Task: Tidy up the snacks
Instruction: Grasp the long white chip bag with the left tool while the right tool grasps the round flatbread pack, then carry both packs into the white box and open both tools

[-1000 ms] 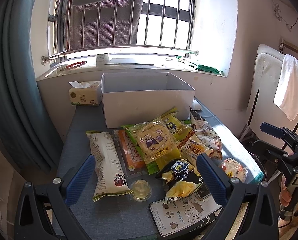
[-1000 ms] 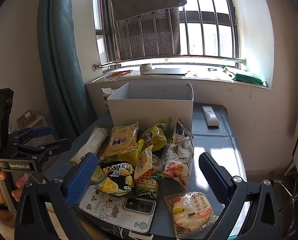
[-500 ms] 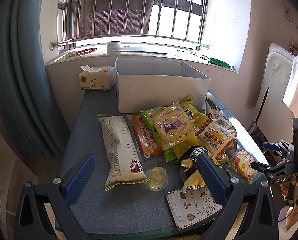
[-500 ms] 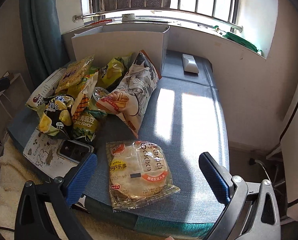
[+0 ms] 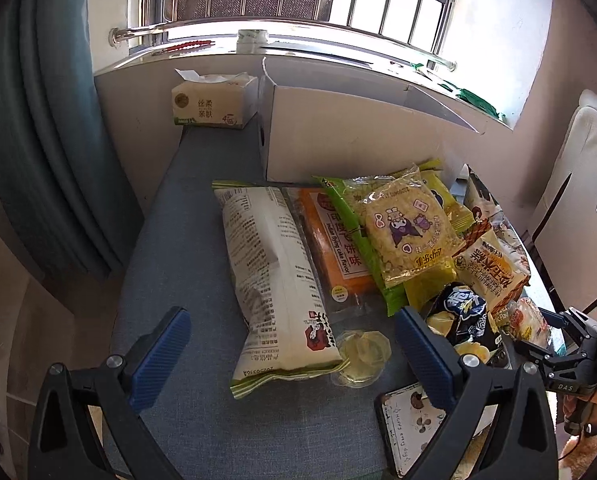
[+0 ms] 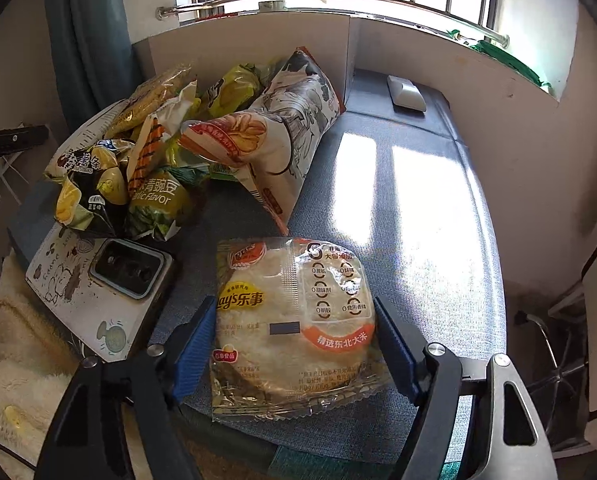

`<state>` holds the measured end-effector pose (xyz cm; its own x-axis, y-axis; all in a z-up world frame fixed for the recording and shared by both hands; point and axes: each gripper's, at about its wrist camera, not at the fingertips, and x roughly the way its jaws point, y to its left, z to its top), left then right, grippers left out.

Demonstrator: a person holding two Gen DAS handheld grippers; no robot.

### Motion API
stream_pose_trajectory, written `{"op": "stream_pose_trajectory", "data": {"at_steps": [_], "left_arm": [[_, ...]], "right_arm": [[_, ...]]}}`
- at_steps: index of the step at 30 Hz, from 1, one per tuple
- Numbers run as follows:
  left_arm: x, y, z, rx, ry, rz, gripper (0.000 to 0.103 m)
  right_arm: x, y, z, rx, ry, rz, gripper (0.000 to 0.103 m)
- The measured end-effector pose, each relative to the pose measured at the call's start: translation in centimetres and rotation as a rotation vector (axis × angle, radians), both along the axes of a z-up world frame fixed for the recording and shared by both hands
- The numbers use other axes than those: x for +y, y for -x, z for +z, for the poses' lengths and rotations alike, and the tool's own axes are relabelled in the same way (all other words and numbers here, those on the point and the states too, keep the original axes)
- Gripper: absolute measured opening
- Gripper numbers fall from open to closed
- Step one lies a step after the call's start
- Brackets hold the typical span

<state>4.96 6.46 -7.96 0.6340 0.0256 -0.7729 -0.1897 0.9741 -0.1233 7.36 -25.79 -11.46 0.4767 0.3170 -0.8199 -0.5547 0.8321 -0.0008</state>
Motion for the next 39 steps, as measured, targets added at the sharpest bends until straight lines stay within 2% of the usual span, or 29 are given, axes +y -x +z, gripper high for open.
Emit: {"op": "stream_pose_trajectory", "data": {"at_steps": [3, 11, 13, 14, 15, 16, 18, 21, 25, 27, 30, 33, 35, 39], "left_arm": [[1.1, -2.4, -1.2, 0.051, -0.001, 0.019, 0.103], [3.1, -7.5, -4.6, 0.178, 0.027, 0.016, 0.102], [3.4, -7.8, -5.3, 0.189, 0.039, 0.010, 0.093], [3.1, -7.8, -5.1, 0.175, 0.019, -0.020, 0.084], [2.9, -7.7, -4.9, 0.164, -0.006, -0.043, 0.061], [3.0, -7.5, -4.8, 0.157, -0.022, -0.045, 0.047], [3.5, -7.0, -4.3, 0.122, -0.011, -0.046, 0.037], [4.5, -5.8, -1.8, 0.042, -0.003, -0.024, 0.036], [5.3, -5.1, 3.8, -0.118, 0.030, -0.031, 0.035], [5.3, -5.7, 6.6, -0.183, 0.066, -0.059, 0.035], [4.7, -8.5, 10.3, -0.244, 0.078, -0.102, 0.035], [4.6, -13.2, 12.8, -0.265, 0.095, -0.132, 0.035], [4.3, -16.8, 14.1, -0.256, 0.120, -0.142, 0.035], [3.4, -23.9, 14.1, -0.161, 0.096, -0.139, 0.036]], "right_arm": [[-0.2, 0.4, 0.4, 0.004, -0.002, -0.007, 0.079], [-2.2, 2.1, 4.6, -0.040, -0.169, -0.081, 0.079], [-2.5, 2.4, 6.0, -0.068, -0.216, -0.080, 0.079], [-2.3, 2.6, 6.7, -0.081, -0.232, -0.073, 0.079], [-2.2, 2.7, 7.4, -0.095, -0.244, -0.073, 0.079], [-2.1, 2.5, 8.1, -0.104, -0.261, -0.075, 0.079], [-1.8, 1.7, 9.4, -0.111, -0.311, -0.071, 0.079], [-0.8, -0.1, 11.4, -0.123, -0.365, -0.067, 0.079], [1.4, -3.2, 13.9, -0.155, -0.397, -0.037, 0.079], [3.2, -5.1, 15.1, -0.160, -0.389, -0.022, 0.079], [5.9, -8.4, 17.1, -0.186, -0.379, -0.007, 0.079], [8.4, -12.8, 18.6, -0.183, -0.385, -0.012, 0.079], [10.1, -16.6, 18.8, -0.133, -0.385, -0.026, 0.079], [13.3, -23.6, 18.2, -0.050, -0.359, -0.057, 0.079]]}}
